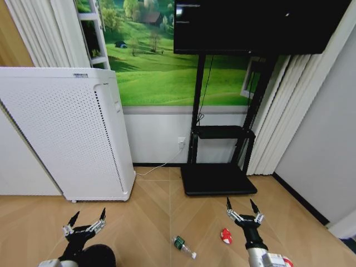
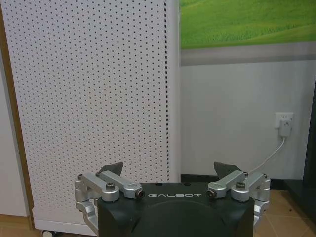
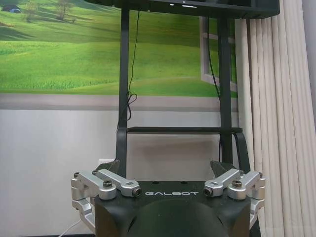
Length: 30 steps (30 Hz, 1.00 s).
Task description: Pick up the trash bin and place the garbage on the floor into it.
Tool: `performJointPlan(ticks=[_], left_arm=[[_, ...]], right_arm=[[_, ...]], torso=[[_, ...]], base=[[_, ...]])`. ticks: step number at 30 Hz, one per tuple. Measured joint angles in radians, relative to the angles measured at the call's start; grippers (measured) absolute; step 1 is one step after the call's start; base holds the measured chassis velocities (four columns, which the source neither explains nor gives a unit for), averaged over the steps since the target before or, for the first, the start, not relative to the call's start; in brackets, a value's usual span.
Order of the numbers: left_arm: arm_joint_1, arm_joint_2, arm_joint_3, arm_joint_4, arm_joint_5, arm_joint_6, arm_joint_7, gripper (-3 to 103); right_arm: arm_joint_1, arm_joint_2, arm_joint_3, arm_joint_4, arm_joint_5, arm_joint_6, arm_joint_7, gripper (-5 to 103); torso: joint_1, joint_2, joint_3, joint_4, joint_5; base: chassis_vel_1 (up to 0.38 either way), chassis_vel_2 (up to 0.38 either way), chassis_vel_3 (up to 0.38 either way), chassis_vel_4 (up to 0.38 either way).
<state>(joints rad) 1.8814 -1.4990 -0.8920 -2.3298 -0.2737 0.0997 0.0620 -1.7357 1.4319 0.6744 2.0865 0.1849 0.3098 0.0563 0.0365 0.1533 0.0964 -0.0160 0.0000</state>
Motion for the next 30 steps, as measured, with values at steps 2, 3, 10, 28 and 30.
performJointPlan(ticks=[2, 3, 10, 28, 30], left_arm=[[0.0, 0.0, 0.0, 0.0, 0.0, 0.0, 0.0, 100], [0.0, 0.0, 0.0, 0.0, 0.0, 0.0, -0.001, 100], [0.001, -0.001, -0.002, -0.001, 0.002, 0.0, -0.002, 100], [0.101, 0.021, -0.047, 0.001, -0.225, 0.266, -0.26, 100], [0.115, 0.031, -0.057, 0.001, -0.307, 0.32, -0.301, 100]], right_arm=[[0.0, 0.0, 0.0, 0.0, 0.0, 0.0, 0.0, 100], [0.0, 0.0, 0.0, 0.002, 0.0, 0.0, 0.0, 100], [0.0, -0.001, 0.001, 0.003, 0.001, 0.001, 0.001, 100], [0.016, -0.001, 0.032, -0.005, 0.02, 0.006, 0.03, 100], [0.017, -0.001, 0.036, -0.005, 0.025, 0.006, 0.034, 100]], torso=[[-0.001, -0.005, -0.005, 0.0, 0.0], [-0.002, -0.015, -0.013, 0.0, 0.0], [-0.008, -0.044, -0.036, 0.0, 0.0], [-0.009, -0.066, -0.057, 0.0003, 0.0], [-0.009, -0.065, -0.057, 0.0, -0.0001]], base=[[0.0, 0.0, 0.0, 0.0], [0.0, 0.0, 0.0, 0.0], [0.0, 0.0, 0.0, 0.0], [0.0, 0.0, 0.0, 0.0], [0.0, 0.0, 0.0, 0.0]])
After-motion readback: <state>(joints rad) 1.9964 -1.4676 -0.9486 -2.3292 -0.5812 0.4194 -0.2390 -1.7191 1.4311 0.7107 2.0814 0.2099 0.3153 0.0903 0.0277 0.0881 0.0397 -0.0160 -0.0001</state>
